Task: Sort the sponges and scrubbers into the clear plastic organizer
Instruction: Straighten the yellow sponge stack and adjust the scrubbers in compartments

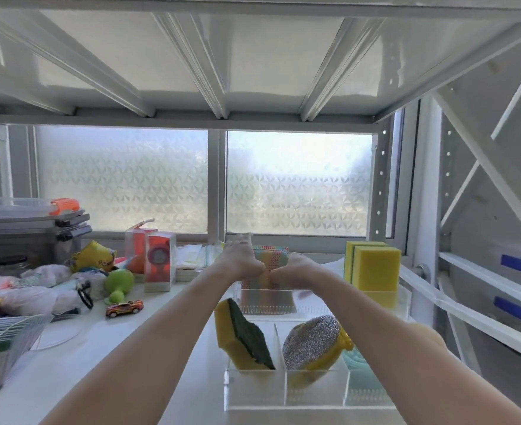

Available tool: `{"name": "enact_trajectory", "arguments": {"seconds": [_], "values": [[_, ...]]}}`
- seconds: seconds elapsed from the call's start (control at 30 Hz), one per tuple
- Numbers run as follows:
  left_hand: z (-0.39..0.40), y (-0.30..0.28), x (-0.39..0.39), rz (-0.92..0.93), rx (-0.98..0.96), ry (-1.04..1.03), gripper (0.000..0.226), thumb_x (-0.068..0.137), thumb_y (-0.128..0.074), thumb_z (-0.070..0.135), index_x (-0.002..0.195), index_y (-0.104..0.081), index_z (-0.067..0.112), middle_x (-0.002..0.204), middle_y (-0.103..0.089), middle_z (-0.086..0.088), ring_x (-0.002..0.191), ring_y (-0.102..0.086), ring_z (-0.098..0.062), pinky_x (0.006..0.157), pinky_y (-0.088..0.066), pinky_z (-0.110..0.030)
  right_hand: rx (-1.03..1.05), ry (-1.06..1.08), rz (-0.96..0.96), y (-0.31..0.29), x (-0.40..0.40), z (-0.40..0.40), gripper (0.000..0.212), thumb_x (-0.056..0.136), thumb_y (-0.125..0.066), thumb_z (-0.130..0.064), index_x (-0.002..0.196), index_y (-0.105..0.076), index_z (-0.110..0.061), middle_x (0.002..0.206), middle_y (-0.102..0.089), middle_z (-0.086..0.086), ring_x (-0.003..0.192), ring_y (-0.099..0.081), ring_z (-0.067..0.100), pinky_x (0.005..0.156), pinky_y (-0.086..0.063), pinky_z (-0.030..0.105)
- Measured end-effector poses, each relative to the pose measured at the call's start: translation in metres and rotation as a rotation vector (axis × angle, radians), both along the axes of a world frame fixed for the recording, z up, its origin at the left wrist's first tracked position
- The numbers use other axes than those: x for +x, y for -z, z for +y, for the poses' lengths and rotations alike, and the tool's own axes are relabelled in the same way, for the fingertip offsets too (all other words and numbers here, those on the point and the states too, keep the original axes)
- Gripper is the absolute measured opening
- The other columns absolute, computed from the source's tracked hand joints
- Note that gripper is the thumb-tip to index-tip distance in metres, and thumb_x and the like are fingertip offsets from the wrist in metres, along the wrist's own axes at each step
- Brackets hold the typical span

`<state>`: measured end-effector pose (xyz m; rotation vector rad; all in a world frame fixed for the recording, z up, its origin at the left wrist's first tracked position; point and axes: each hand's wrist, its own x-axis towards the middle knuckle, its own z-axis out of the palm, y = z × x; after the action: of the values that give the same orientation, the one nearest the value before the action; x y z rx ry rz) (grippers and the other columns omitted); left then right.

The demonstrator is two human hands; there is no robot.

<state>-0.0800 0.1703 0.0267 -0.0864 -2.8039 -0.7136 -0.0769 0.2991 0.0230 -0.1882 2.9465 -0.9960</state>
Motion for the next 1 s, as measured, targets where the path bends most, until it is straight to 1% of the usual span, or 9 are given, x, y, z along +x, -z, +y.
{"name": "enact_trajectory", "arguments": {"seconds": [0.13,0.3,0.4,0.53,0.67,0.77,0.87,0.93,1.0], "values": [[-0.001,0.000,0.001,-0.031,-0.040,0.068,0.071,0.082,-0.050,0.012,0.150,-0.026,0.010,0.154,-0.032,-0.009,0.142,-0.028,-0.025,0.117,-0.026,-0.035,-0.004,-0.003,0.003,0.002,0.001,-0.002,0.017,0.081,-0.052,-0.023,0.092,-0.057,-0.010,0.091,-0.056,0.008,0.080,-0.053,0.022,0.064,-0.046,0.029],[0.001,0.000,0.004,-0.017,-0.008,0.083,0.070,0.082,-0.050,0.011,0.149,-0.029,0.010,0.153,-0.032,-0.009,0.142,-0.028,-0.024,0.116,-0.027,-0.033,-0.029,0.011,0.082,-0.005,0.003,0.008,0.024,0.083,-0.055,-0.028,0.096,-0.062,-0.010,0.090,-0.058,0.007,0.080,-0.056,0.020,0.073,-0.047,0.031],[0.005,-0.009,0.007,0.006,0.045,0.095,0.072,0.082,-0.046,0.008,0.151,-0.024,0.011,0.157,-0.026,-0.010,0.145,-0.025,-0.024,0.115,-0.026,-0.034,-0.005,0.054,0.286,-0.023,0.004,0.027,0.054,0.086,-0.059,-0.028,0.132,-0.048,-0.002,0.124,-0.059,0.014,0.114,-0.057,0.028,0.097,-0.047,0.036],[0.016,-0.019,0.012,0.052,0.064,0.138,0.070,0.081,-0.047,0.009,0.149,-0.028,0.011,0.155,-0.032,-0.010,0.142,-0.031,-0.025,0.113,-0.030,-0.035,0.067,0.058,0.415,-0.045,0.011,0.057,0.058,0.082,-0.053,-0.011,0.139,-0.044,-0.010,0.142,-0.048,0.012,0.131,-0.045,0.028,0.106,-0.040,0.037],[0.041,-0.023,0.020,0.123,0.004,0.168,0.069,0.079,-0.050,0.012,0.147,-0.034,0.013,0.150,-0.038,-0.010,0.139,-0.033,-0.025,0.112,-0.033,-0.035,0.310,0.116,0.281,-0.055,0.018,0.093,0.064,0.080,-0.045,-0.007,0.143,-0.039,-0.014,0.150,-0.036,0.011,0.137,-0.035,0.028,0.111,-0.035,0.040],[0.072,-0.024,0.025,0.146,-0.037,0.229,0.071,0.079,-0.052,0.012,0.147,-0.032,0.011,0.150,-0.038,-0.010,0.139,-0.035,-0.025,0.114,-0.032,-0.034,0.334,0.151,0.171,-0.052,0.022,0.117,0.068,0.080,-0.043,-0.005,0.147,-0.032,-0.014,0.155,-0.029,0.011,0.141,-0.031,0.029,0.115,-0.031,0.039],[0.108,-0.019,0.023,-0.019,0.077,0.288,0.074,0.084,-0.058,0.020,0.150,-0.026,0.009,0.152,-0.037,-0.011,0.137,-0.039,-0.027,0.109,-0.035,-0.034,0.235,0.194,0.107,-0.044,0.026,0.138,0.078,0.077,-0.044,-0.001,0.151,-0.022,-0.014,0.151,-0.033,0.014,0.136,-0.037,0.030,0.111,-0.037,0.040],[0.129,-0.013,0.021,-0.147,0.160,0.284,0.076,0.085,-0.062,0.024,0.149,-0.024,0.007,0.147,-0.042,-0.013,0.130,-0.044,-0.026,0.103,-0.039,-0.033,0.146,0.227,0.084,-0.036,0.027,0.150,0.083,0.074,-0.048,-0.002,0.150,-0.020,-0.015,0.132,-0.049,0.013,0.114,-0.052,0.027,0.096,-0.049,0.038],[0.142,-0.004,0.017,-0.249,0.201,0.287,0.062,0.087,-0.061,0.022,0.142,-0.036,0.007,0.124,-0.057,-0.010,0.111,-0.050,-0.021,0.086,-0.045,-0.028,0.036,0.237,0.073,-0.025,0.028,0.158,0.085,0.069,-0.053,-0.008,0.148,-0.023,-0.015,0.109,-0.054,0.011,0.096,-0.054,0.023,0.081,-0.050,0.036]]}}
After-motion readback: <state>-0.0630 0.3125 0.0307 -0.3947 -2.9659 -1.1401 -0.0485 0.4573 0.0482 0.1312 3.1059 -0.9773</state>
